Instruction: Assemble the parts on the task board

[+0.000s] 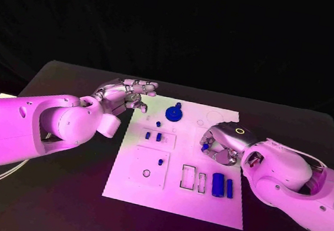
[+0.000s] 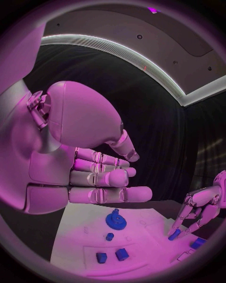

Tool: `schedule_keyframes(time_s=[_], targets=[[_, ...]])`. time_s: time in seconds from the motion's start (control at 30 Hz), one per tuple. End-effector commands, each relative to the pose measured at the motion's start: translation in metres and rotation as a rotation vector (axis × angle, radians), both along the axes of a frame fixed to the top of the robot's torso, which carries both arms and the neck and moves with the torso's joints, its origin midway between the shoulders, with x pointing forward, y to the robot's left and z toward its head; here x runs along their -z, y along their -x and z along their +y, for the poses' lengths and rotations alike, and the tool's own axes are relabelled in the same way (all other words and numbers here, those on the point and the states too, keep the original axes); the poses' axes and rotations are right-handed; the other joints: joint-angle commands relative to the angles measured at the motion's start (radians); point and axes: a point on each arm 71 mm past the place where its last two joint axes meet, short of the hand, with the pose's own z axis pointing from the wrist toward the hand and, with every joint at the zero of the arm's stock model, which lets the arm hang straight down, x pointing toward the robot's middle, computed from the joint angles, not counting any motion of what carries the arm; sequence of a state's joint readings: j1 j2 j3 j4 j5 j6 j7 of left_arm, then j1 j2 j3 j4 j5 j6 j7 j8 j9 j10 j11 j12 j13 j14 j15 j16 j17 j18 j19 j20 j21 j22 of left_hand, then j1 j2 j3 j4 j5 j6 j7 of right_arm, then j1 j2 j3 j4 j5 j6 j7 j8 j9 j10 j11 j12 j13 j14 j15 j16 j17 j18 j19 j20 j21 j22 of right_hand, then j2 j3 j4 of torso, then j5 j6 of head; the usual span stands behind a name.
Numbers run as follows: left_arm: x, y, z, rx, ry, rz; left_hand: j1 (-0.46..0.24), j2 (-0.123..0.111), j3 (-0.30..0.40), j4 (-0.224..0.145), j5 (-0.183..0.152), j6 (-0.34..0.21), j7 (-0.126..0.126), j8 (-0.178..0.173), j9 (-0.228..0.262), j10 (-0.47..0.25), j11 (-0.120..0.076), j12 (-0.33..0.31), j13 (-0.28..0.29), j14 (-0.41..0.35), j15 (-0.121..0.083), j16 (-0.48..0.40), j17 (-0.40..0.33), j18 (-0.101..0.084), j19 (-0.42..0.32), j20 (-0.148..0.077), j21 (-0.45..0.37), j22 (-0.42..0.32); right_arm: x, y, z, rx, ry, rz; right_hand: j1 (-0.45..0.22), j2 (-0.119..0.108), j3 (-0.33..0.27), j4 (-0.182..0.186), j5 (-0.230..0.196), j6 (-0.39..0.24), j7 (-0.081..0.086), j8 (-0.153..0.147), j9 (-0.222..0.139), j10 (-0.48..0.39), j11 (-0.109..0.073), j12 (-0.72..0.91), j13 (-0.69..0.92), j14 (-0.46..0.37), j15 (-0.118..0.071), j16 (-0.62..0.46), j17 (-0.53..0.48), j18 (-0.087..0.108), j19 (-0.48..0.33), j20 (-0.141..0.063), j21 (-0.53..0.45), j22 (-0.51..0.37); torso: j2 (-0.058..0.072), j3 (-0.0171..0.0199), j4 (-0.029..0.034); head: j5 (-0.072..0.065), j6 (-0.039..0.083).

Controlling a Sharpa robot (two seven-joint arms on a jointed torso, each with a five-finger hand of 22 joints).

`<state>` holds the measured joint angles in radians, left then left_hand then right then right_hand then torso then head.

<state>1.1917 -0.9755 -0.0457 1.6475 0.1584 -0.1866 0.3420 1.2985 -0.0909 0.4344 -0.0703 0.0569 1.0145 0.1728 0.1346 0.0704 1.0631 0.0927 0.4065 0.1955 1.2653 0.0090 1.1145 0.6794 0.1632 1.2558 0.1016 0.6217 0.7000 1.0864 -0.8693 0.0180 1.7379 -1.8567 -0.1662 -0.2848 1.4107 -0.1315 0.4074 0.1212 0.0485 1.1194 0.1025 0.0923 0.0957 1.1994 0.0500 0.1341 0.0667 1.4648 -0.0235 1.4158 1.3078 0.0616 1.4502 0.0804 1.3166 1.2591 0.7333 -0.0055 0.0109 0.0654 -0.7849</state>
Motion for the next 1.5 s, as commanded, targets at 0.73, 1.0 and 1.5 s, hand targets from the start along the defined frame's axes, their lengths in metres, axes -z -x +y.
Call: schedule_keyframes(time_s=[0.73, 1.0, 1.5], targets=[[-0.001, 0.001, -0.002, 0.018, 0.008, -0.008, -0.005, 0.005, -0.004, -0.001, 0.003, -0.008, 0.002, -0.002, 0.001, -0.010, 0.001, 0.007, -0.002, -0.007, 0.001, 0.004, -0.003, 0.018, -0.003, 0.006, -0.006, -0.002, -0.027, 0.007, -0.004, -0.017, -0.094, -0.074, 0.021, 0.040, 0.027, -0.015, 0.001, 0.050, -0.002, 0.016, 0.014, 0.065, -0.008, -0.011, 0.002, 0.067, -0.012, 0.013, 0.062, 0.007, 0.008, -0.014, 0.019, 0.018, -0.001, -0.0007, 0.0019, -0.002, 0.005], [-0.001, 0.001, -0.002, 0.019, 0.008, -0.007, -0.005, 0.005, -0.004, -0.001, 0.003, -0.008, 0.002, -0.002, 0.001, -0.010, 0.001, 0.007, -0.002, -0.007, 0.001, 0.004, -0.003, 0.018, -0.003, 0.006, -0.006, -0.002, -0.039, 0.020, 0.009, -0.061, -0.144, -0.045, 0.022, 0.038, 0.027, -0.017, 0.001, 0.050, 0.000, 0.015, 0.014, 0.065, -0.007, -0.015, 0.001, 0.067, -0.012, 0.013, 0.063, 0.007, 0.008, -0.015, 0.019, 0.018, 0.000, -0.0003, -0.0003, 0.005, 0.005], [-0.001, 0.001, -0.005, 0.026, 0.011, -0.008, -0.005, 0.005, -0.004, -0.001, 0.003, -0.008, 0.002, -0.002, 0.001, -0.010, 0.001, 0.007, -0.002, -0.007, 0.001, 0.004, -0.003, 0.018, -0.003, 0.006, -0.006, -0.002, -0.031, 0.053, 0.078, -0.256, -0.230, 0.020, 0.023, 0.038, 0.029, -0.021, 0.001, 0.046, 0.006, 0.009, 0.014, 0.062, -0.003, -0.028, -0.001, 0.067, -0.010, 0.013, 0.062, 0.007, 0.007, -0.015, 0.018, 0.016, 0.000, -0.0018, 0.0003, 0.032, -0.006]])
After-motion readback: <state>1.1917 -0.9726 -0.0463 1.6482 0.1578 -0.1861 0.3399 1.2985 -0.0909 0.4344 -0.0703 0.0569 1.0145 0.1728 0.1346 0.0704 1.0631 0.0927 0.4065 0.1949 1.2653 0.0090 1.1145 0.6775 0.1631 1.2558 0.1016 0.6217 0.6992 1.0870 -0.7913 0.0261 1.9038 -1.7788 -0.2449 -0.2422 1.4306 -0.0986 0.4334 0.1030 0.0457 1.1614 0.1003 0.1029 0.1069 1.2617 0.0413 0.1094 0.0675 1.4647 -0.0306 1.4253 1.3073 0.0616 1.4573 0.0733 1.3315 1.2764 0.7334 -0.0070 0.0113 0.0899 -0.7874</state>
